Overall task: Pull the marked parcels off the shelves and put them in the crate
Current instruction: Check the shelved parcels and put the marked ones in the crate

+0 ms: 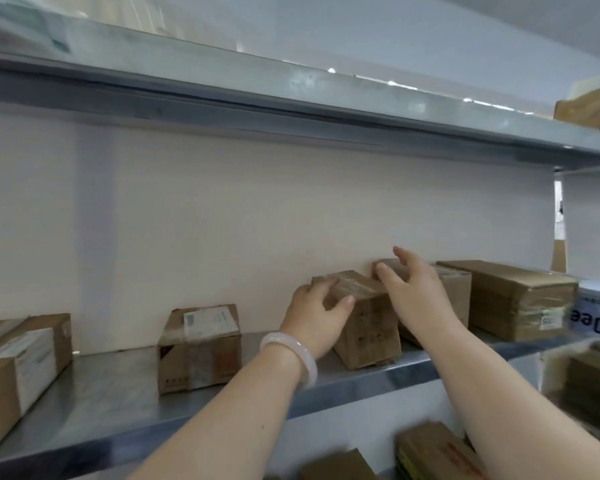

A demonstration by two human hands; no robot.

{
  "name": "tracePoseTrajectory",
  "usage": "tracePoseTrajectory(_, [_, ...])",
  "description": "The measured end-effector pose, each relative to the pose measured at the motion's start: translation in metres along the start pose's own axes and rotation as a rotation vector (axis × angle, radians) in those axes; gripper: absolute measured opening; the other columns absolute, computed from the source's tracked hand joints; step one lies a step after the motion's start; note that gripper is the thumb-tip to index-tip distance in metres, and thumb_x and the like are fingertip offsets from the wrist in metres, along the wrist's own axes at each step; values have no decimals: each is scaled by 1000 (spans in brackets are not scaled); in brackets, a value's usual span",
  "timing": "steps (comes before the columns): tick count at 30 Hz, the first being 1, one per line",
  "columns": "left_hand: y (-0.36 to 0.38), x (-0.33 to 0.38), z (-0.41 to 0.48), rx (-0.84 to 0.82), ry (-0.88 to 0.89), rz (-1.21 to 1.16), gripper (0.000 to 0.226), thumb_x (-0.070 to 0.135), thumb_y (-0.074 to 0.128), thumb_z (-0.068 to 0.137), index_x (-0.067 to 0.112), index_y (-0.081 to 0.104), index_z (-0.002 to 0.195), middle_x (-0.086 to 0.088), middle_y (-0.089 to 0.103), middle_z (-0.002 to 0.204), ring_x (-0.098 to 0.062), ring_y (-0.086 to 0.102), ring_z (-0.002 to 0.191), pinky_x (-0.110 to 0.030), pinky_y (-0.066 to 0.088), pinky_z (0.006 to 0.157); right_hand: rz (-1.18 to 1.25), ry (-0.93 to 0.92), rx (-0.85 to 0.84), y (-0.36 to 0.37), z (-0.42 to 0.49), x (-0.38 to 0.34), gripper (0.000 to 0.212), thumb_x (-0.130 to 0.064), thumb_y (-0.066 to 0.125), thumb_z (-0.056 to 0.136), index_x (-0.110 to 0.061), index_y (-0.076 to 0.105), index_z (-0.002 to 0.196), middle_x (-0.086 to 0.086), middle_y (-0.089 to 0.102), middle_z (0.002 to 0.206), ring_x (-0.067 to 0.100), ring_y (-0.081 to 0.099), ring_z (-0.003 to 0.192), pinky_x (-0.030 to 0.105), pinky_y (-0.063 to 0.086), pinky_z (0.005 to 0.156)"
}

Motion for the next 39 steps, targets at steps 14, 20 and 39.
tracePoseTrajectory(14, [21, -1, 0, 136, -117, -225, 43, 56, 52, 92, 33, 53, 129, 15, 53, 120, -5, 49, 107, -21, 42, 88, 384, 154, -195, 15, -19, 33, 47, -57, 42, 96, -35, 51, 137, -22, 53, 126, 1, 45, 117, 25, 33, 95])
tracePoseTrajectory(20, [10, 14, -9, 162, -208, -404, 63, 63, 70, 74, 38, 43, 125, 23, 52, 102, -2, 54, 95, -26, 46, 87, 281, -150, -225, 16, -31, 20, 35, -54, 37, 95, -52, 53, 127, -30, 50, 132, -9, 37, 129, 32, 30, 113])
tracePoseTrajectory(39, [9, 7, -28, 319, 40, -319, 33, 31, 63, 92, 56, 54, 111, 20, 65, 111, -4, 57, 113, -24, 46, 95, 531, 5, -164, 3, -44, 30, 26, -36, 51, 99, -55, 56, 116, -35, 63, 111, -16, 55, 104, 6, 44, 78])
Point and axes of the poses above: each hand's wrist, its own z-axis towards the middle knuckle, its own y-axis out of the palm, x = y × z, the point moved 2 cm from there along z, towards the middle knuckle
